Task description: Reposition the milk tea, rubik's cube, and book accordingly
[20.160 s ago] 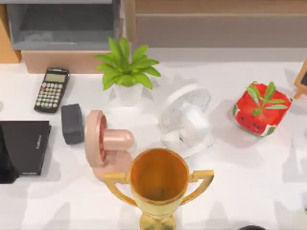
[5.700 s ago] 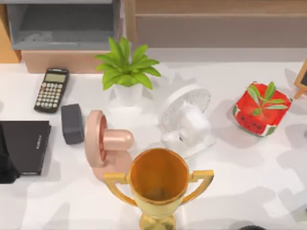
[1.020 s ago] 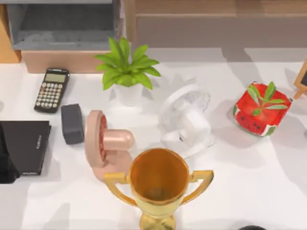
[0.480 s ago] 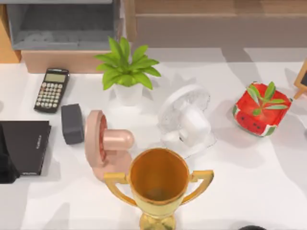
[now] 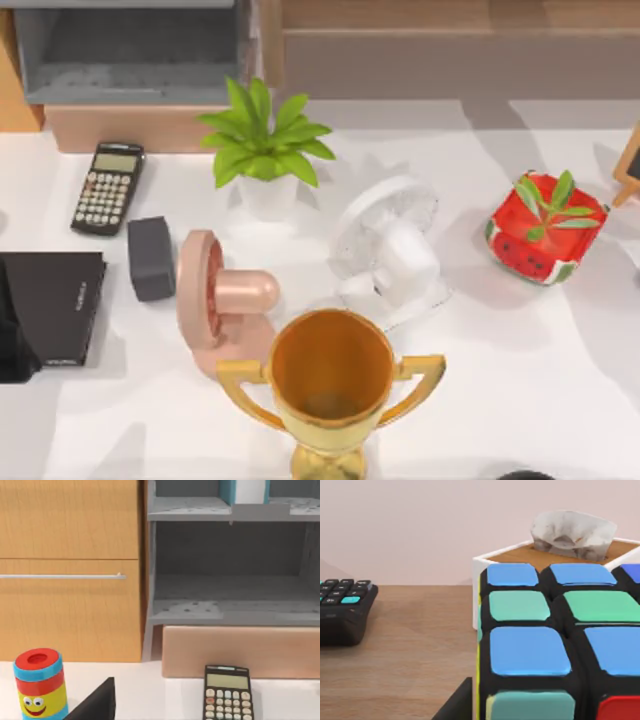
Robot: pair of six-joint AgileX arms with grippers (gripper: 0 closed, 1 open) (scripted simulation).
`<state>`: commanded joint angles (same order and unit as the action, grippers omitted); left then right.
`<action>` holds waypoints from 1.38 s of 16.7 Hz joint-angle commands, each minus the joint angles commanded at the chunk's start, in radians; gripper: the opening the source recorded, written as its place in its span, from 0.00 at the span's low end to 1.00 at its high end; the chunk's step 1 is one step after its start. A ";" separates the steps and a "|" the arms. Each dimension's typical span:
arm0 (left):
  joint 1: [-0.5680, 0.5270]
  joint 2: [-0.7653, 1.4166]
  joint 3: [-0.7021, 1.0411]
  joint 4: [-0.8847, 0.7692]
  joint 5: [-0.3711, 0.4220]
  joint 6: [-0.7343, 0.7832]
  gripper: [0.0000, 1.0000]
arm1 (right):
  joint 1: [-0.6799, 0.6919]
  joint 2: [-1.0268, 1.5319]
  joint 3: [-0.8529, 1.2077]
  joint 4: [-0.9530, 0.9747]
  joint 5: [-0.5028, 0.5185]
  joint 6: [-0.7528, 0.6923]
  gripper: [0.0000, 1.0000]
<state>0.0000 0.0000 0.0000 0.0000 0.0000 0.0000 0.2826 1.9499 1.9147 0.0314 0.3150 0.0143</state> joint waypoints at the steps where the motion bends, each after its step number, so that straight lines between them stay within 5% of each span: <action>1: 0.000 0.000 0.000 0.000 0.000 0.000 1.00 | 0.000 0.000 0.000 0.000 0.000 0.000 0.98; 23: 0.000 0.000 0.000 0.000 0.000 0.000 1.00 | 0.020 -0.117 -0.158 0.038 0.020 0.001 1.00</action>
<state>0.0000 0.0000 0.0000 0.0000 0.0000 0.0000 0.3027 1.8324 1.7570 0.0695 0.3349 0.0150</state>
